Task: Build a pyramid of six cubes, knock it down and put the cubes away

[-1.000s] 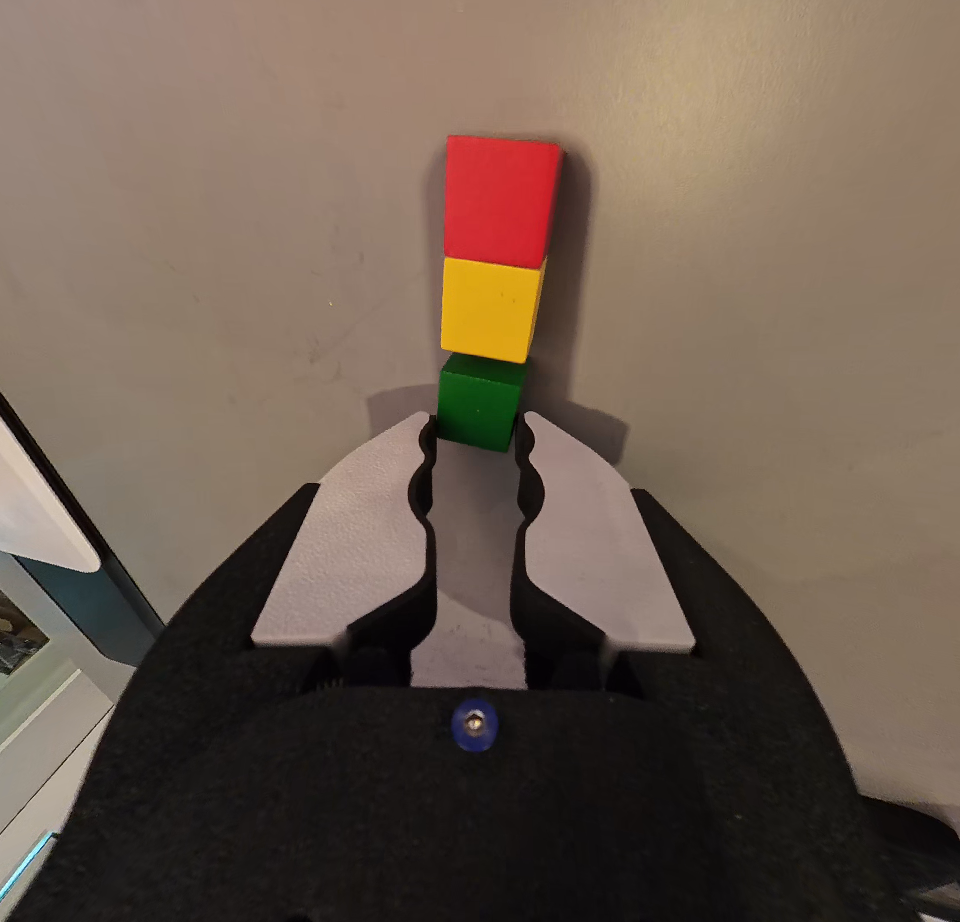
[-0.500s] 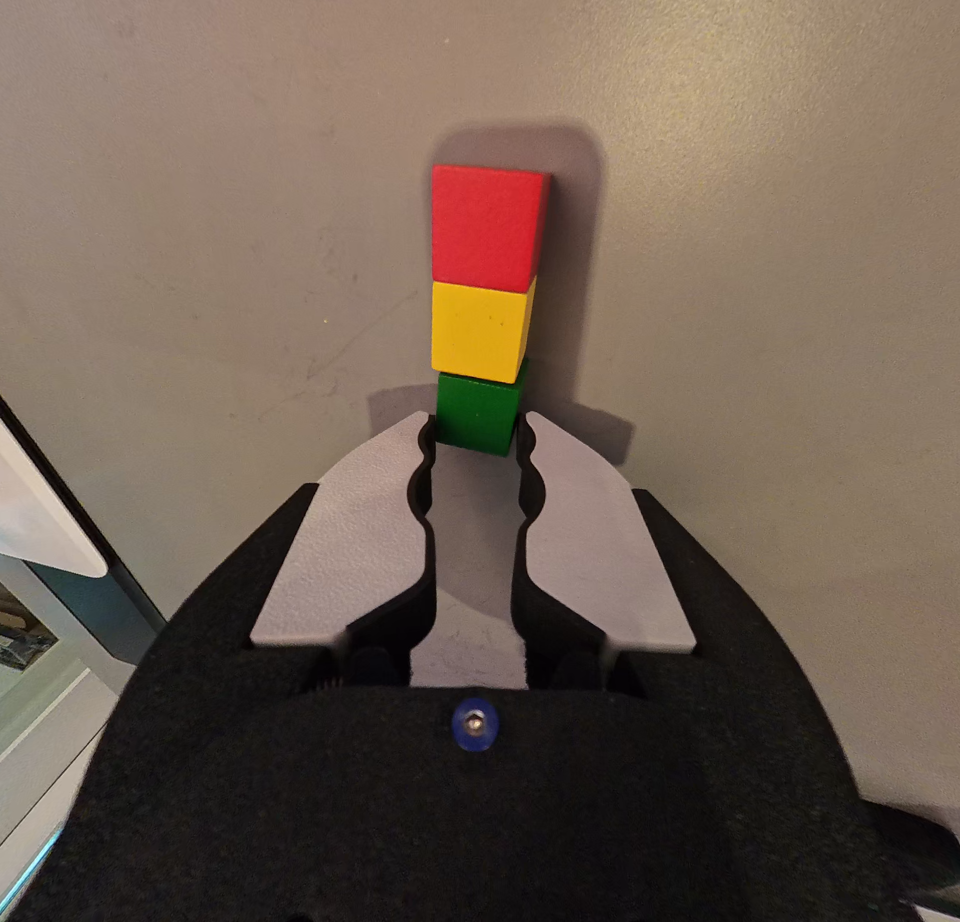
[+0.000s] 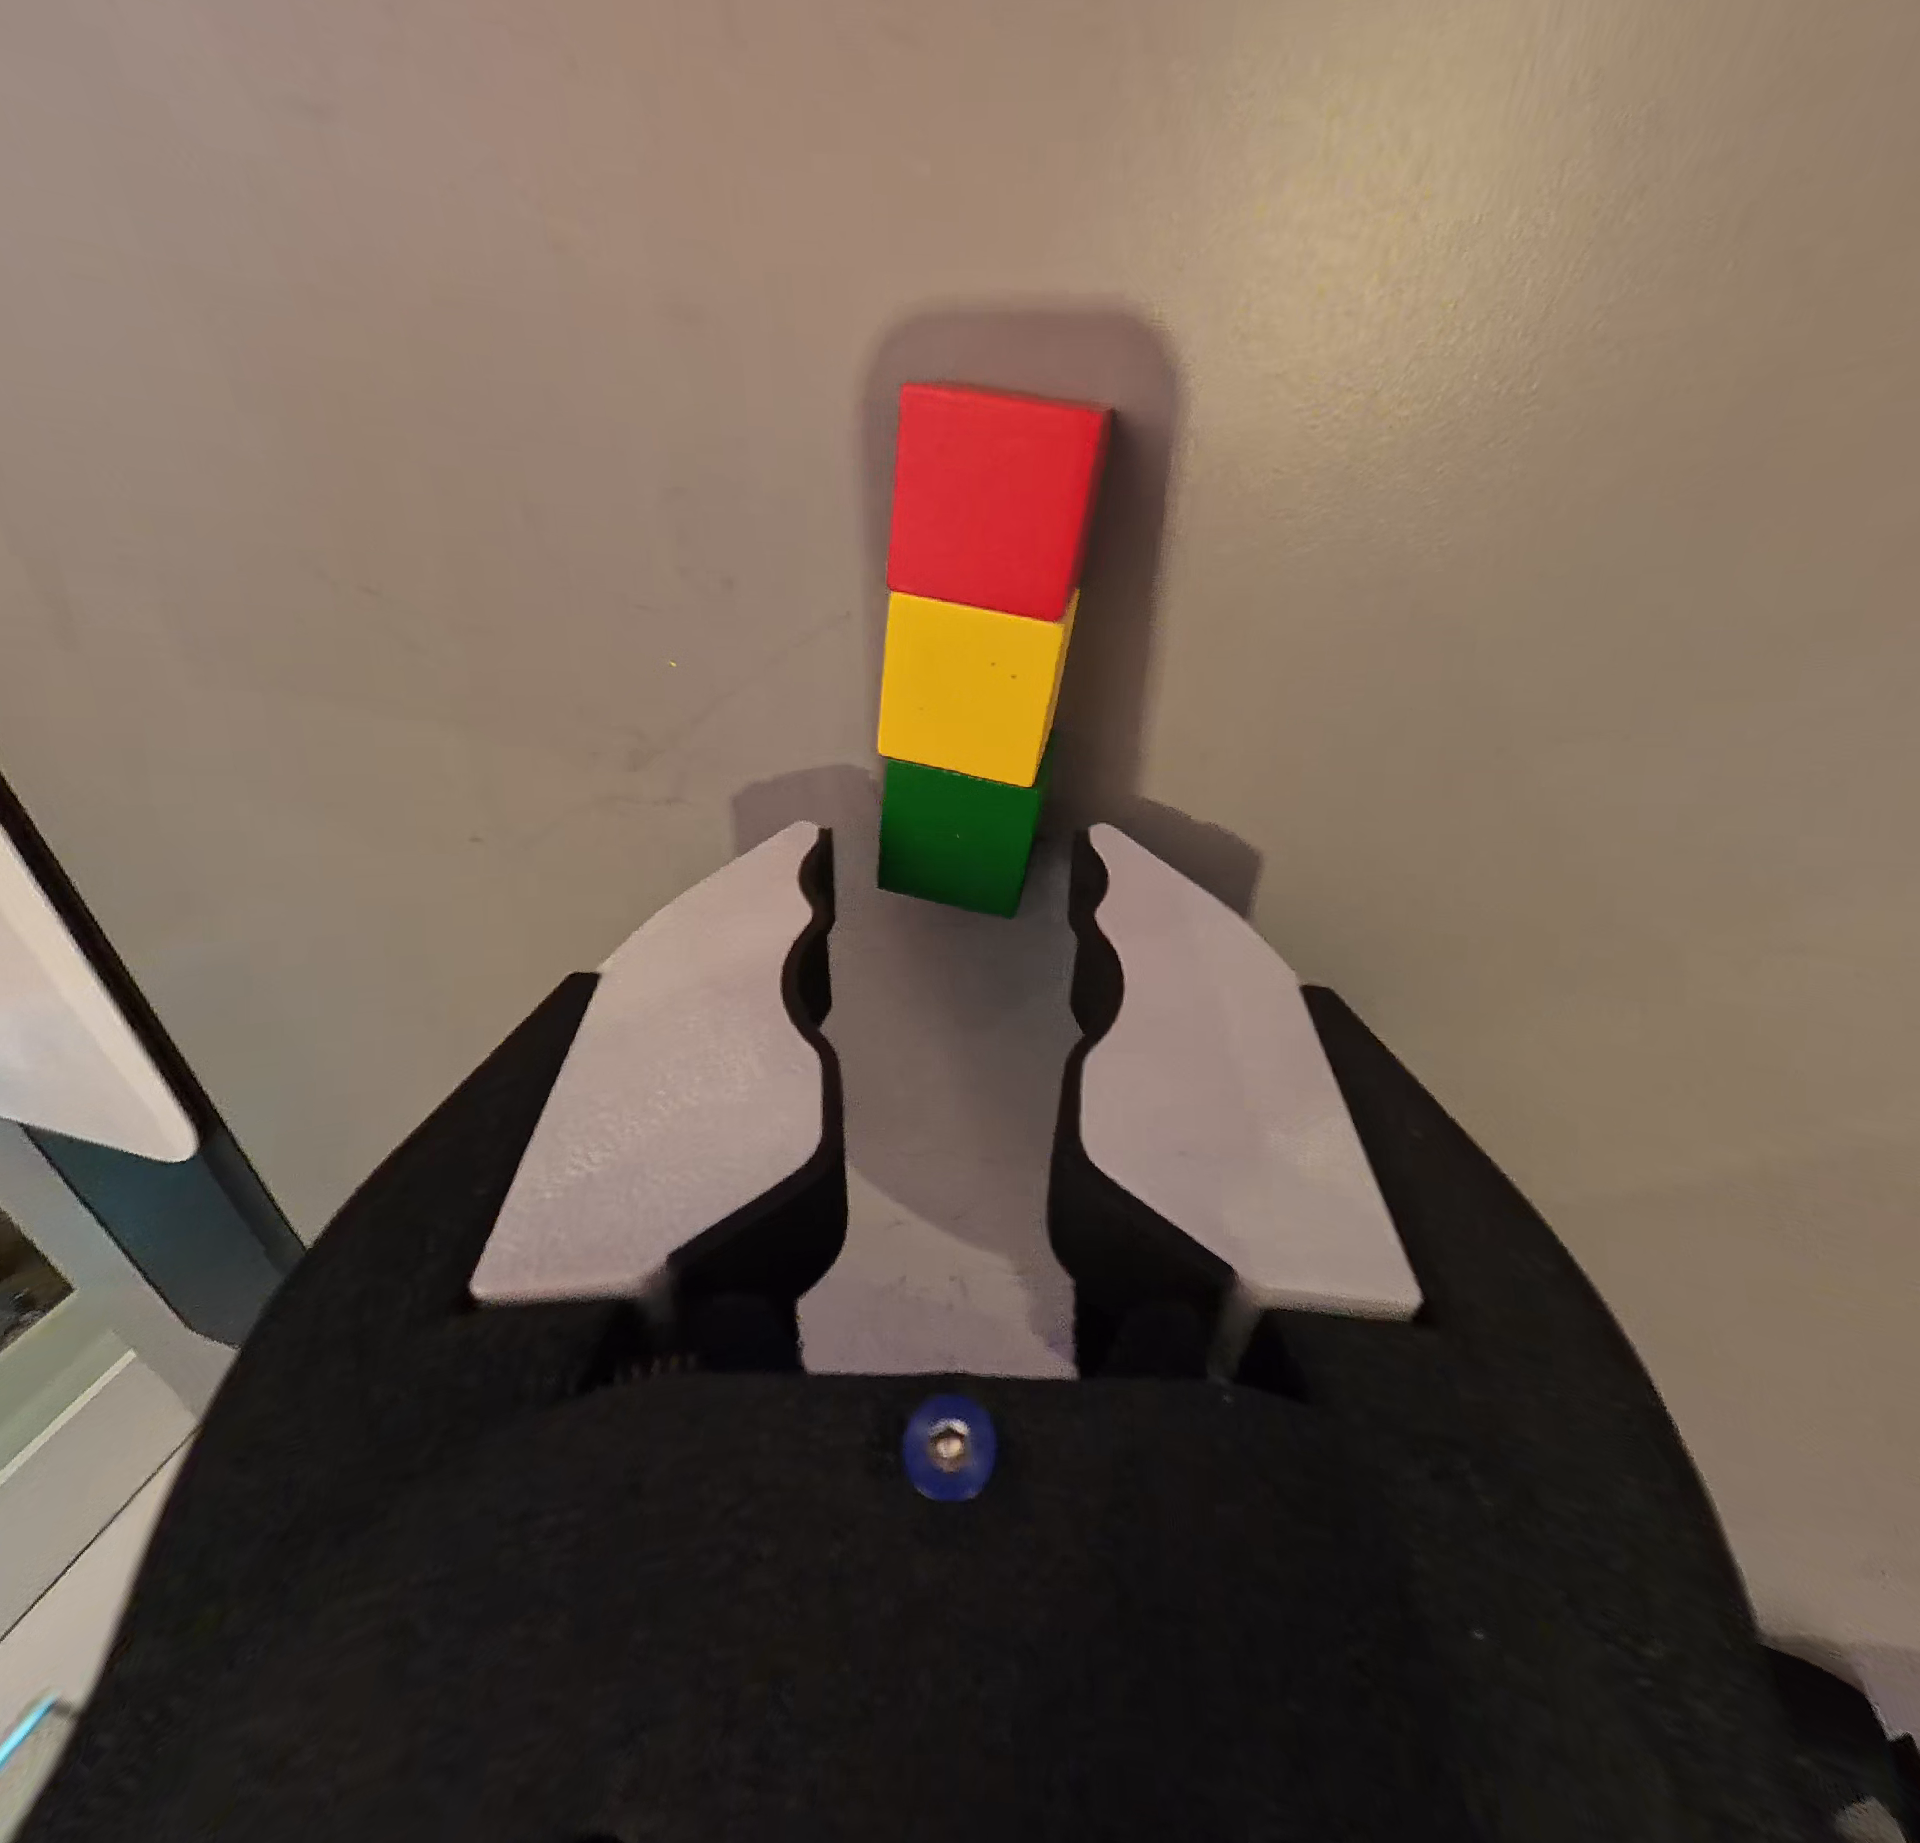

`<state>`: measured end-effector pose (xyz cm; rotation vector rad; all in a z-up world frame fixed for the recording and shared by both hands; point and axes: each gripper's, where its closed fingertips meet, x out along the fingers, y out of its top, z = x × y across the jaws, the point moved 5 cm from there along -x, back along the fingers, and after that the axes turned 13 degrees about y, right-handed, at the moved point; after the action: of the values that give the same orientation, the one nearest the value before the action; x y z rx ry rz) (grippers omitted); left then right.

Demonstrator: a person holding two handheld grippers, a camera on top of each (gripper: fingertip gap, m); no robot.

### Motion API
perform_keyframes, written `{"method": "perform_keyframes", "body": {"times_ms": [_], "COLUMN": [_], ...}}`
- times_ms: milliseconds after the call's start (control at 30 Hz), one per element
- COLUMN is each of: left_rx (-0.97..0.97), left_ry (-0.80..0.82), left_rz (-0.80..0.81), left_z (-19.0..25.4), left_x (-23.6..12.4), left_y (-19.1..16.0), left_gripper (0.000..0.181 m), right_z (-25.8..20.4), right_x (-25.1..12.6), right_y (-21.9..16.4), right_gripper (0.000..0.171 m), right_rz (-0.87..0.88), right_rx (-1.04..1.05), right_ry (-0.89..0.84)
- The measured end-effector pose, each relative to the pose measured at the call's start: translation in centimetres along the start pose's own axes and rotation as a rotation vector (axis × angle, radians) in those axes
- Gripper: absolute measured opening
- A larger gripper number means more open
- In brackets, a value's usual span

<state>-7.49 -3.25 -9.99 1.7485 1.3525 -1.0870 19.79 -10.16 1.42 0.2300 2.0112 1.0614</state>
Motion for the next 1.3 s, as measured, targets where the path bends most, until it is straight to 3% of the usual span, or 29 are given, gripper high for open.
{"method": "perform_keyframes", "body": {"times_ms": [133,267,333,500,633,800,1033,1300], "left_rx": [-0.023,-0.143,-0.251,-0.521,-0.63,-0.371,-0.22,-0.227], "left_ry": [0.028,0.157,0.236,0.323,0.277,0.218,0.187,0.14], "left_rz": [0.061,0.201,0.267,0.174,0.048,-0.067,-0.218,-0.196], "left_z": [-1.0,-4.7,-7.6,-14.0,-15.6,-12.6,-10.7,-11.1], "left_x": [-2.1,-7.5,-10.5,-14.0,-11.9,-5.7,0.6,3.1], "left_y": [-0.4,-2.7,-5.2,-14.8,-23.0,-29.0,-33.5,-34.3], "left_gripper": [0.048,0.045,0.044,0.045,0.043,0.044,0.04,0.042], "right_z": [0.0,0.0,0.0,-0.5,-0.9,-0.8,-0.4,0.4], "right_x": [-0.1,-0.2,-0.3,-0.1,-0.2,0.1,1.0,1.3], "right_y": [0.1,0.2,0.3,0.9,1.1,1.2,0.8,0.5], "right_gripper": [0.044,0.044,0.043,0.043,0.043,0.044,0.044,0.044], "right_rz": [0.008,0.02,0.028,0.031,0.031,0.025,-0.026,-0.052], "right_rx": [-0.004,-0.005,-0.006,-0.033,-0.046,-0.042,-0.023,-0.002], "right_ry": [0.0,-0.003,-0.006,-0.015,-0.02,-0.014,-0.032,-0.052]}}
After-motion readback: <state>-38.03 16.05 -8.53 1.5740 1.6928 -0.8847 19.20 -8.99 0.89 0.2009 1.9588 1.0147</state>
